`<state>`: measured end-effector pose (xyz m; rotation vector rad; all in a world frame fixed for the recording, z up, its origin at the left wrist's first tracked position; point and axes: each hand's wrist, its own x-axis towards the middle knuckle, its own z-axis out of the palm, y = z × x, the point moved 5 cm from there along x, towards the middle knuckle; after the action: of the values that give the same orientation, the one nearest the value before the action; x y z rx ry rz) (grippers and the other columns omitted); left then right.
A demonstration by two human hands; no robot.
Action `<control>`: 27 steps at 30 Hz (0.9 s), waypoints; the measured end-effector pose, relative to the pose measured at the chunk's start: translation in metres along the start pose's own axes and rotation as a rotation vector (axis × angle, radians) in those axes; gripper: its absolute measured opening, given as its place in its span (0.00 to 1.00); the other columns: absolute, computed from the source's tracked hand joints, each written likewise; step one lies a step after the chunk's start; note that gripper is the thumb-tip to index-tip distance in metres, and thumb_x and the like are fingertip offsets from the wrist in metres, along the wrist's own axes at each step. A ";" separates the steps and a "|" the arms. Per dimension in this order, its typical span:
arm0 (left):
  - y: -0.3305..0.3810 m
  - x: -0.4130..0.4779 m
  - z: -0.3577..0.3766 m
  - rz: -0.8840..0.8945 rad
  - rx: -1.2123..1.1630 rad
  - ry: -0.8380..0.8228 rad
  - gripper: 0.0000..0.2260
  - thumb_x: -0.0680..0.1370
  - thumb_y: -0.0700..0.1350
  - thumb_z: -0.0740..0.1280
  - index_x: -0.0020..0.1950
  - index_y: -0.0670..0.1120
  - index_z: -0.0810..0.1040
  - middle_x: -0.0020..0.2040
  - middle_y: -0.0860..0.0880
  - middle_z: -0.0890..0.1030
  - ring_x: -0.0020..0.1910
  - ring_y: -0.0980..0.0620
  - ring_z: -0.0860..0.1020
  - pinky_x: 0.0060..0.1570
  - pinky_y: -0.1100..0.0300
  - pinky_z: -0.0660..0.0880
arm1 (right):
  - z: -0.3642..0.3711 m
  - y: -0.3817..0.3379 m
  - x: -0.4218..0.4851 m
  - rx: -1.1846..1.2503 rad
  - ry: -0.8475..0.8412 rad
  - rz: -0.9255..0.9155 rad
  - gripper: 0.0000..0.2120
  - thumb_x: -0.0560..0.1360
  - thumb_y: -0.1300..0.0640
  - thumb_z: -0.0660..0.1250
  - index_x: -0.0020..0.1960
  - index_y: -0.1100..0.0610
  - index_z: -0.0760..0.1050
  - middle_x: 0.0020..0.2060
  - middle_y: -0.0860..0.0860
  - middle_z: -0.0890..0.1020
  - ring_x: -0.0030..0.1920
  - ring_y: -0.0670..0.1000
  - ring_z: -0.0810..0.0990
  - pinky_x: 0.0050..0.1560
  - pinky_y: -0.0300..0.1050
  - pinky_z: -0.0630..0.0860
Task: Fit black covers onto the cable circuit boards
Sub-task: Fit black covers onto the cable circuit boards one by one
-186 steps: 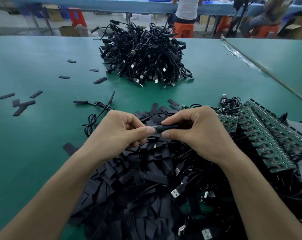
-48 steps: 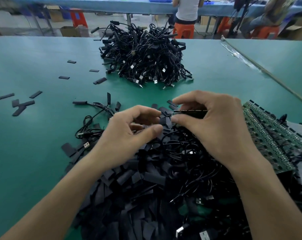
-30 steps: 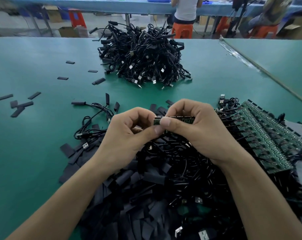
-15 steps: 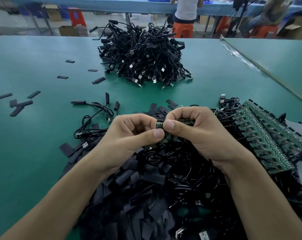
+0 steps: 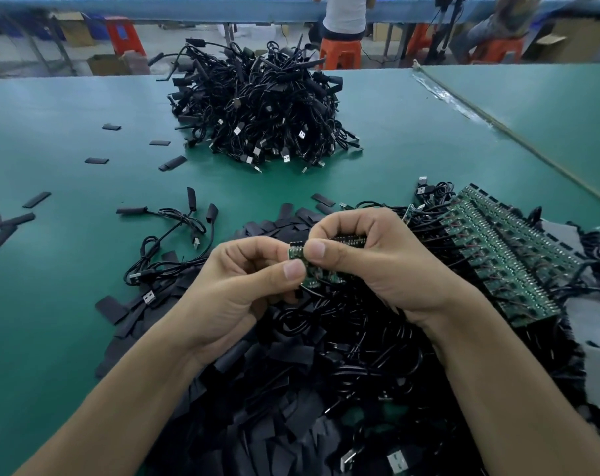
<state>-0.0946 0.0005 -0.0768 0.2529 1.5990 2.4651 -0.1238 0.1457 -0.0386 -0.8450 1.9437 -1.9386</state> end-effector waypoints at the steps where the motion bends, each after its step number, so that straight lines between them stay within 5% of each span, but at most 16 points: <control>1: -0.001 0.000 -0.001 -0.007 -0.006 0.010 0.16 0.56 0.51 0.86 0.36 0.47 0.85 0.34 0.49 0.81 0.33 0.55 0.78 0.38 0.65 0.77 | 0.000 0.000 0.000 -0.003 -0.003 0.002 0.08 0.75 0.61 0.72 0.38 0.52 0.80 0.32 0.43 0.80 0.34 0.40 0.76 0.39 0.30 0.72; 13: -0.010 -0.002 0.007 0.029 -0.113 0.049 0.15 0.55 0.51 0.86 0.33 0.49 0.84 0.33 0.52 0.82 0.32 0.57 0.79 0.33 0.63 0.78 | -0.002 0.004 0.000 -0.003 0.030 0.033 0.05 0.73 0.58 0.72 0.38 0.53 0.81 0.33 0.44 0.80 0.36 0.40 0.76 0.41 0.31 0.72; 20: -0.008 -0.002 0.009 0.031 -0.092 0.055 0.16 0.55 0.51 0.85 0.34 0.48 0.84 0.34 0.50 0.82 0.34 0.55 0.79 0.38 0.60 0.79 | 0.000 0.001 -0.002 0.040 0.030 0.037 0.06 0.74 0.58 0.72 0.38 0.54 0.80 0.33 0.45 0.80 0.34 0.41 0.76 0.39 0.31 0.72; 24: -0.009 -0.006 0.019 -0.002 -0.179 0.012 0.14 0.58 0.49 0.84 0.35 0.48 0.84 0.34 0.50 0.82 0.32 0.56 0.81 0.37 0.61 0.81 | 0.006 -0.003 -0.004 0.213 -0.003 0.063 0.06 0.73 0.57 0.71 0.37 0.54 0.80 0.30 0.46 0.79 0.30 0.42 0.76 0.33 0.33 0.73; 27: 0.001 -0.006 0.021 0.057 -0.170 0.050 0.07 0.63 0.45 0.79 0.37 0.47 0.84 0.34 0.50 0.82 0.34 0.56 0.81 0.40 0.61 0.82 | 0.001 -0.013 -0.002 0.121 0.058 0.031 0.05 0.71 0.55 0.74 0.38 0.54 0.81 0.31 0.48 0.81 0.32 0.44 0.78 0.35 0.35 0.75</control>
<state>-0.0841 0.0168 -0.0675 0.2155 1.4080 2.6516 -0.1186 0.1467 -0.0268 -0.7301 1.8384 -2.0605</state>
